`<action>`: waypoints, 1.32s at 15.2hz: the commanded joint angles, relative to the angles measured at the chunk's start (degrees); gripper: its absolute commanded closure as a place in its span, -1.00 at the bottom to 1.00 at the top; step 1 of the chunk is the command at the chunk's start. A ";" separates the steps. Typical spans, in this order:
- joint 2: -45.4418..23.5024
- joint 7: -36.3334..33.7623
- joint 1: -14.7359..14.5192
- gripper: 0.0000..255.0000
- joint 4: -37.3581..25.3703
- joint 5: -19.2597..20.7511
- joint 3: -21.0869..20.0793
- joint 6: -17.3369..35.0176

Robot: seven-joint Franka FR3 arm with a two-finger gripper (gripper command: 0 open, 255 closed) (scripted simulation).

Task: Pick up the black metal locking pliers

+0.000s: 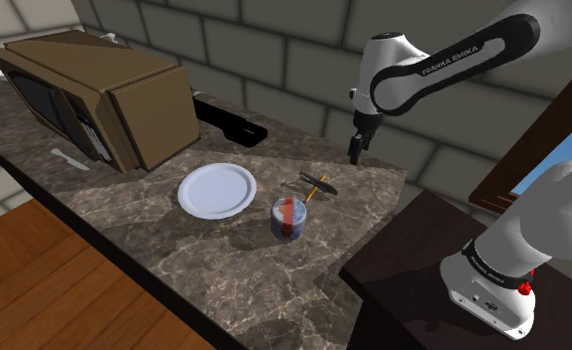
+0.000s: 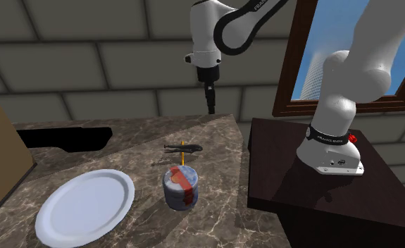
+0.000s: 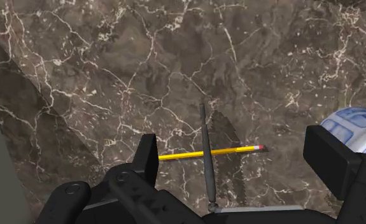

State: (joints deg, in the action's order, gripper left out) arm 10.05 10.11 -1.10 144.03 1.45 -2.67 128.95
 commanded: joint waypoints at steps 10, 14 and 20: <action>-26.24 0.91 -0.63 -1.00 -11.92 2.08 -0.39 14.40; -35.04 1.28 -1.02 -1.00 -17.99 2.89 -0.30 17.15; -39.39 0.87 -1.29 -1.00 -18.86 3.39 0.08 20.63</action>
State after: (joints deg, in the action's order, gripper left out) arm -28.57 11.07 -2.32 125.34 4.74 -2.66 148.94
